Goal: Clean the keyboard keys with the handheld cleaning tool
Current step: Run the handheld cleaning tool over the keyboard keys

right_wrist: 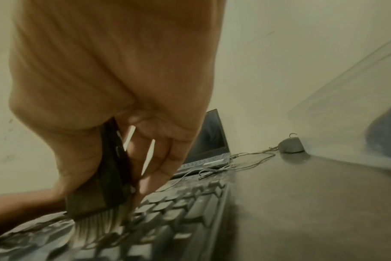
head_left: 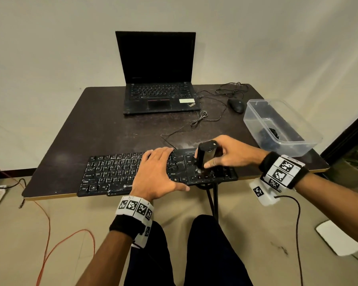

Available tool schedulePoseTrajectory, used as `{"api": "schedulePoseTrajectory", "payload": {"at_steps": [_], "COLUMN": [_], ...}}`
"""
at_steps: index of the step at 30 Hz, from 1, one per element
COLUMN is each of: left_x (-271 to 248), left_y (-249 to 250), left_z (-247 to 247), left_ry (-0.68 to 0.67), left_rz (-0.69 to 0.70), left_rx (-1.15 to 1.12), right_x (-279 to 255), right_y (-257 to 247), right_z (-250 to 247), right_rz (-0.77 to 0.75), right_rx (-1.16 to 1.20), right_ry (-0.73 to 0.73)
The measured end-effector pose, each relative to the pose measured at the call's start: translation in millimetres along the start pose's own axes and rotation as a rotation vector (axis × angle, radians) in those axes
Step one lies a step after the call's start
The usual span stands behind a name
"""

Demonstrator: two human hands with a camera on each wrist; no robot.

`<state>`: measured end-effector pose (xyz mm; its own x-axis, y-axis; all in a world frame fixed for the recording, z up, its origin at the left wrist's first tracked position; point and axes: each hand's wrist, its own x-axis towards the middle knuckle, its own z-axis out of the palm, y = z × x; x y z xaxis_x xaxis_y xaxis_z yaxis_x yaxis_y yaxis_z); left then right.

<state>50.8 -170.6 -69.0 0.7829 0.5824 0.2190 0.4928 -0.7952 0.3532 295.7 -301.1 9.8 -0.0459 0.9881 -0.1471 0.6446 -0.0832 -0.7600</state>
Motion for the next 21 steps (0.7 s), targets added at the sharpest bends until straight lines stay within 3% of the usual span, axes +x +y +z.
{"api": "schedulePoseTrajectory", "payload": {"at_steps": [2, 5, 10, 14, 18, 21], "left_x": [0, 1, -1, 0, -1, -1], "left_y": [0, -1, 1, 2, 1, 2], "left_z": [1, 1, -1, -2, -2, -1], "left_ry": [0.003, 0.011, 0.000, 0.027, 0.019, 0.020], "left_rz": [0.005, 0.004, 0.006, 0.025, 0.017, 0.014], "left_rx": [0.001, -0.009, -0.003, -0.023, -0.012, -0.009], "right_x": [0, -3, 4, 3, 14, 15], "right_y": [-2, -6, -10, -17, -14, -14], "right_z": [1, 20, 14, 30, 11, 15], "right_rz": [-0.008, -0.062, -0.034, -0.077, -0.013, -0.022], "right_rx": [-0.012, 0.008, 0.010, -0.003, -0.041, -0.065], "right_ry": [0.004, -0.106, -0.024, -0.138, -0.007, -0.046]}}
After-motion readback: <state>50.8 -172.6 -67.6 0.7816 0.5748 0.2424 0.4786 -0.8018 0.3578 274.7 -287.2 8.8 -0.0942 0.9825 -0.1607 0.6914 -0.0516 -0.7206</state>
